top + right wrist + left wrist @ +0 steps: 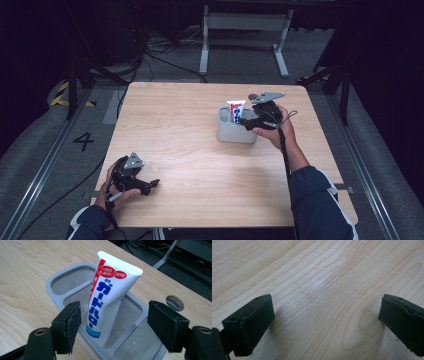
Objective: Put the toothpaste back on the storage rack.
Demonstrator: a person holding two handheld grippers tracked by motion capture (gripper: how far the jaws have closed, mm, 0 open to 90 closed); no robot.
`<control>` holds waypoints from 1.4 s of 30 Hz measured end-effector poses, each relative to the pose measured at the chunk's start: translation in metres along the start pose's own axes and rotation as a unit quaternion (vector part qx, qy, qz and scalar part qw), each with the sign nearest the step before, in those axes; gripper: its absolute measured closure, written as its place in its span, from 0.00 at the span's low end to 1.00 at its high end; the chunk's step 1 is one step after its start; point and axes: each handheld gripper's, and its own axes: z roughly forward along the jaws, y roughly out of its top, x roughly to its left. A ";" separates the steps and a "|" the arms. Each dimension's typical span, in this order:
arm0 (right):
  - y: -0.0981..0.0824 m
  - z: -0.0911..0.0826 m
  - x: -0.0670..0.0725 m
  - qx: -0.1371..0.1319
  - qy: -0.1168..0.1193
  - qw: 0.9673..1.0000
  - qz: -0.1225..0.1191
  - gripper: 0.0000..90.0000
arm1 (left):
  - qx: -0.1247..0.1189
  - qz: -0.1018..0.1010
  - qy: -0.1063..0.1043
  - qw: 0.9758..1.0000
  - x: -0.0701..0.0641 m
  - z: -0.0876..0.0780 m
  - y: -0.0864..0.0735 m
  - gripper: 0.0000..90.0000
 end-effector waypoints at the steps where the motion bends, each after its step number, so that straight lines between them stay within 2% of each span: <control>1: 0.000 -0.001 0.000 0.000 0.000 1.000 -0.005 0.31 | 0.000 0.000 0.000 1.000 0.000 0.000 0.000 0.01; 11: -0.001 -0.014 0.006 0.002 -0.014 1.000 -0.026 0.30 | -0.001 0.000 0.001 1.000 0.000 0.000 0.000 0.01; 22: -0.008 -0.034 0.012 0.002 -0.010 0.999 -0.044 0.29 | 0.000 0.000 0.000 1.000 0.000 0.000 0.000 0.01; 30: -0.022 -0.049 0.012 0.006 -0.013 0.999 -0.046 0.31 | -0.001 0.000 0.000 1.000 0.000 0.000 0.000 0.01; 38: -0.039 -0.061 0.013 0.019 -0.010 0.998 -0.061 0.32 | -0.001 0.000 0.001 1.000 0.000 0.000 0.000 0.01; 42: -0.047 -0.068 0.015 0.017 -0.010 0.998 -0.063 0.31 | -0.001 -0.001 0.000 1.000 0.000 0.000 0.000 0.01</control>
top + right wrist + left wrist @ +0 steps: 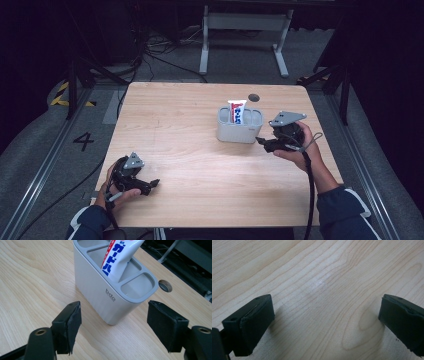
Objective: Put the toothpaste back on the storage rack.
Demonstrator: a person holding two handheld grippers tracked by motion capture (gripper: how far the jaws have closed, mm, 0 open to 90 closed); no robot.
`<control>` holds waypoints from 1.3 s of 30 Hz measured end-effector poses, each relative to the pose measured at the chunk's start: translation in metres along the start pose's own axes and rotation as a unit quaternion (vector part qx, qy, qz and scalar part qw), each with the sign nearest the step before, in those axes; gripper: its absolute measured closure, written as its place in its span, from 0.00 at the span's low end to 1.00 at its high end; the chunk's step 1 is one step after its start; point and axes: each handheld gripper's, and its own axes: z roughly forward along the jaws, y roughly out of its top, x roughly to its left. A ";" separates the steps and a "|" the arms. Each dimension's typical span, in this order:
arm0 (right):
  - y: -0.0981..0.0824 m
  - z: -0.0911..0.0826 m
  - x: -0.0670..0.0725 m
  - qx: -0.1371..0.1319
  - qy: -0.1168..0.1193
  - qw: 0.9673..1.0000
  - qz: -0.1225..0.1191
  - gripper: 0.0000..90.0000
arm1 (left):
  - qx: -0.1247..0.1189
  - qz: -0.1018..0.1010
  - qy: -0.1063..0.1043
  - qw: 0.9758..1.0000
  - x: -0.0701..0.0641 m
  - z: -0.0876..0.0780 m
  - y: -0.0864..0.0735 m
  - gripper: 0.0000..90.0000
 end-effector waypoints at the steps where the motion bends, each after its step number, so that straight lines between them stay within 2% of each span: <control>1: -0.002 -0.001 0.000 -0.002 0.000 1.000 0.000 0.31 | 0.000 0.000 0.000 1.000 0.000 0.000 0.000 0.01; 8: -0.018 -0.008 0.003 0.005 -0.001 1.000 -0.010 0.31 | 0.001 0.001 0.000 1.000 0.000 0.000 0.000 0.01; 11: -0.025 -0.010 0.002 0.002 0.001 1.000 -0.005 0.31 | 0.000 0.001 0.001 1.000 0.000 0.000 0.000 0.01; 18: -0.044 -0.013 0.003 0.015 -0.002 1.000 -0.006 0.31 | 0.000 0.001 0.001 1.000 0.000 0.000 0.000 0.01; 22: -0.052 -0.016 0.004 0.011 0.001 1.000 -0.005 0.30 | 0.000 0.001 0.001 1.000 0.000 0.000 0.000 0.01; 23: -0.059 -0.020 0.004 0.001 -0.002 1.000 -0.002 0.30 | 0.000 0.001 0.001 1.000 0.000 0.000 0.000 0.01; 27: -0.069 -0.023 0.003 0.001 -0.005 1.000 0.000 0.31 | 0.001 0.001 0.000 1.000 0.000 0.000 0.000 0.01; 33: -0.090 -0.026 0.000 0.010 -0.013 1.000 0.016 0.31 | 0.000 0.001 0.000 1.000 0.000 0.000 0.000 0.01; 39: -0.119 -0.027 0.000 0.021 -0.011 0.999 0.040 0.31 | 0.000 0.000 -0.001 1.000 0.000 0.000 0.000 0.01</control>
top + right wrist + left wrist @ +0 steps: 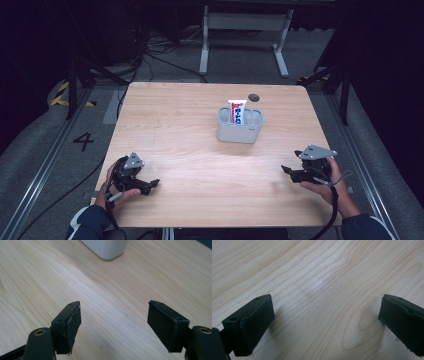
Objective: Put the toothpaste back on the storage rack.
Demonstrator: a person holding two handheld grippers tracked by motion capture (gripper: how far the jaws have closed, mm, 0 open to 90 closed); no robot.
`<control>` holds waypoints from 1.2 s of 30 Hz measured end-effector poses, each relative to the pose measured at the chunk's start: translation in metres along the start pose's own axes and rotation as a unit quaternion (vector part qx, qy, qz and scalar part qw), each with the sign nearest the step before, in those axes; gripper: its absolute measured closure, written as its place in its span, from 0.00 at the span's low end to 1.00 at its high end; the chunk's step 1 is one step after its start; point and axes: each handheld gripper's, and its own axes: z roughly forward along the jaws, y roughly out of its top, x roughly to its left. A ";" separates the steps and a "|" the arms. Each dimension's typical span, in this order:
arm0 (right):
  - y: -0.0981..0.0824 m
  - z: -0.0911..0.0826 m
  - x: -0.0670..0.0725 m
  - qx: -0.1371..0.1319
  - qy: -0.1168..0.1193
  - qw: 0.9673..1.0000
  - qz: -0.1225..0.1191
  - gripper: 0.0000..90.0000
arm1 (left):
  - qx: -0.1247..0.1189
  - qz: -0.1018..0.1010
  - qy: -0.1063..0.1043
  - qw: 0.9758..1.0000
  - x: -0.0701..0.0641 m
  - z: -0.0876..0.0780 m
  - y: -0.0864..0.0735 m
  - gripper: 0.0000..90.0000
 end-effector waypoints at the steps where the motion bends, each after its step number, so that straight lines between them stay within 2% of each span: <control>1: -0.005 0.000 0.000 0.003 0.000 1.000 0.001 0.31 | 0.001 0.001 0.000 1.000 0.000 0.000 0.000 0.01; 4: -0.013 0.001 -0.001 0.010 -0.003 1.000 0.003 0.31 | 0.000 0.001 0.001 1.000 0.000 0.000 0.000 0.01; 7: -0.029 -0.001 -0.001 0.009 0.004 1.000 0.014 0.30 | 0.000 0.001 0.000 1.000 0.000 0.000 0.000 0.01; 9: -0.032 -0.002 -0.002 0.010 0.006 1.000 0.019 0.30 | 0.001 0.001 0.000 1.000 0.000 0.000 0.000 0.01; 17: -0.067 -0.005 -0.008 0.017 0.031 0.998 0.049 0.29 | -0.001 0.000 0.000 1.000 0.000 0.000 0.000 0.01; 18: -0.073 -0.006 -0.010 0.017 0.034 0.997 0.060 0.29 | 0.000 0.000 0.001 1.000 0.000 0.000 0.000 0.01; 19: -0.073 -0.006 -0.010 0.017 0.034 0.997 0.060 0.29 | 0.000 0.000 0.001 1.000 0.000 0.000 0.000 0.01; 23: -0.089 -0.010 -0.017 -0.011 0.051 0.994 0.093 0.28 | 0.001 0.001 0.001 1.000 0.000 0.000 0.000 0.01; 25: -0.091 -0.012 -0.019 -0.013 0.052 0.994 0.098 0.28 | 0.000 0.001 0.001 1.000 0.000 0.000 0.000 0.01; 28: -0.090 -0.011 -0.016 -0.009 0.044 0.995 0.092 0.26 | 0.001 0.001 0.001 1.000 0.000 0.000 0.000 0.01; 36: -0.090 -0.011 -0.016 -0.008 0.041 0.995 0.095 0.26 | 0.000 0.000 0.000 1.000 0.000 0.000 0.000 0.01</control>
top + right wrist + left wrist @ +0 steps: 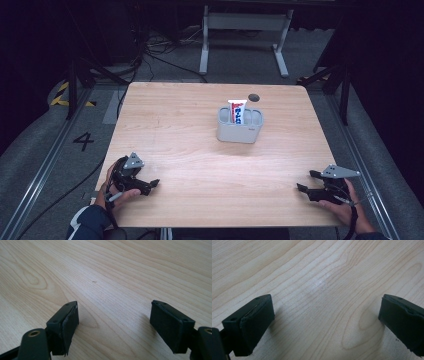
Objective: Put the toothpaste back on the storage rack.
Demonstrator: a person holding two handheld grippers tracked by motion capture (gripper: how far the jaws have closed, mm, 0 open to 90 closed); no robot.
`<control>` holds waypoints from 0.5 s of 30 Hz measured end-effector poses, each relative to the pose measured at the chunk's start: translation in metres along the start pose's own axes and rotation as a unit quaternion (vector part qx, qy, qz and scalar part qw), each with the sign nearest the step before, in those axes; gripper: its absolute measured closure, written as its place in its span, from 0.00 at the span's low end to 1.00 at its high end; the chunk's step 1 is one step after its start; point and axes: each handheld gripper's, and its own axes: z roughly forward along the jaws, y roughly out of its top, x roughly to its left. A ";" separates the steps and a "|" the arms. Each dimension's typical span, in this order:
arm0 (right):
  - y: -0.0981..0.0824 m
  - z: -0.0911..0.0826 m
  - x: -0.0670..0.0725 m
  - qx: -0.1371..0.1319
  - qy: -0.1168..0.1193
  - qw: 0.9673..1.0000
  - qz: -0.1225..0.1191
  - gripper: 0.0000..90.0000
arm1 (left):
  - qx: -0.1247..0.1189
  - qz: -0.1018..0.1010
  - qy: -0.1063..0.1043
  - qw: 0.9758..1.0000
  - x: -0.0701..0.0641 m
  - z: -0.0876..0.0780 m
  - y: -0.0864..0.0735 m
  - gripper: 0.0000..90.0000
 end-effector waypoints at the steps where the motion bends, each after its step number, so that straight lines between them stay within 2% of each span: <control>1: 0.000 0.000 0.000 0.000 0.000 1.000 0.000 0.26 | 0.000 0.001 0.001 1.000 0.000 0.000 0.000 0.01; 15: 0.000 0.000 0.001 0.002 -0.005 1.000 0.005 0.24 | 0.000 0.001 0.002 1.000 0.000 0.000 0.000 0.01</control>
